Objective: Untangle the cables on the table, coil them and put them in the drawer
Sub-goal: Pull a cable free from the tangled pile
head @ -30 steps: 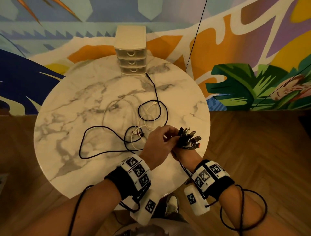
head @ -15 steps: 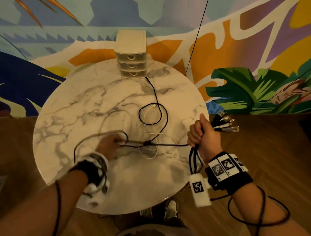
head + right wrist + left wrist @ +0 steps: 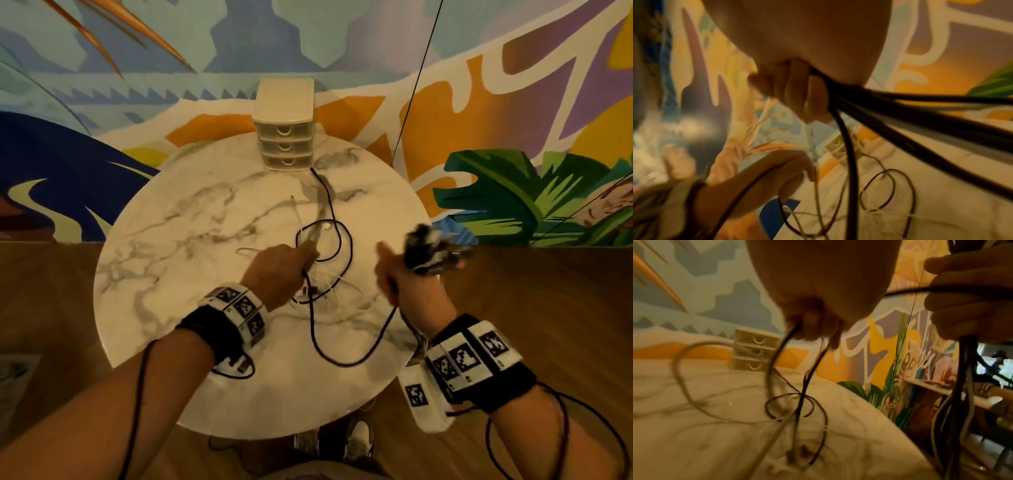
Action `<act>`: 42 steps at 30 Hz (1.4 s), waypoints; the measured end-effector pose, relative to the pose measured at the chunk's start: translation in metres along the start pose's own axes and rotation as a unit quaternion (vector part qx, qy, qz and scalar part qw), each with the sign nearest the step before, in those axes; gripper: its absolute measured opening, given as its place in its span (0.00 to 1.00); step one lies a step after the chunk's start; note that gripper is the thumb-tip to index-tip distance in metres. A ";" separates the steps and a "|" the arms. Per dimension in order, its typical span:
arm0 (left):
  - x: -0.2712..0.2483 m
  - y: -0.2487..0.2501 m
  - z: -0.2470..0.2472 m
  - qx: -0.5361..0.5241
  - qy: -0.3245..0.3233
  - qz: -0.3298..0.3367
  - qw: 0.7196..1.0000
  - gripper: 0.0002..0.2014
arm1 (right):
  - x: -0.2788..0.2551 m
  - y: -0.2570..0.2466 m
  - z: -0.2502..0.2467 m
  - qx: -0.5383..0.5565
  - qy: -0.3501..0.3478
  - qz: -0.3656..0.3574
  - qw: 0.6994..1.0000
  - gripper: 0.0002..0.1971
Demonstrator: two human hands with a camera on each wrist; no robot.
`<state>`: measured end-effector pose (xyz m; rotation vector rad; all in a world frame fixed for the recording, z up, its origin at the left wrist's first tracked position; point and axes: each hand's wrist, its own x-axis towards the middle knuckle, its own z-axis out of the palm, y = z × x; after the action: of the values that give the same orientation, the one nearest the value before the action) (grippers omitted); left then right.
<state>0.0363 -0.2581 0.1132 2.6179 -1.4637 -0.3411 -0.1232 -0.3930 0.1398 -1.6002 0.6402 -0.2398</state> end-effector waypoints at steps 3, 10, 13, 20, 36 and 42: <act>0.005 0.024 0.003 0.039 -0.053 -0.017 0.998 0.04 | -0.014 0.001 0.026 -0.128 -0.190 0.044 0.972 0.21; 0.000 0.044 0.008 0.047 -0.028 0.010 0.998 0.10 | -0.015 0.020 0.038 -0.140 -0.123 0.105 0.977 0.20; -0.006 0.037 0.019 -0.169 -0.013 -0.019 0.985 0.10 | -0.003 0.023 0.020 -0.102 0.005 0.107 0.989 0.26; -0.005 -0.060 0.022 -0.070 0.042 -0.105 0.991 0.18 | 0.017 0.009 -0.044 0.046 0.243 0.040 0.968 0.30; 0.008 0.029 -0.026 0.012 0.076 0.137 0.988 0.14 | 0.025 -0.006 0.035 -0.004 0.028 0.070 0.997 0.27; 0.015 -0.025 0.025 -0.205 -0.004 -0.078 0.976 0.12 | 0.035 -0.011 0.012 0.112 0.132 -0.016 0.985 0.18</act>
<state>0.0585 -0.2577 0.0811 2.3960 -1.0520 -0.5997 -0.0860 -0.4015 0.1414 -1.3730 0.7630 -0.5358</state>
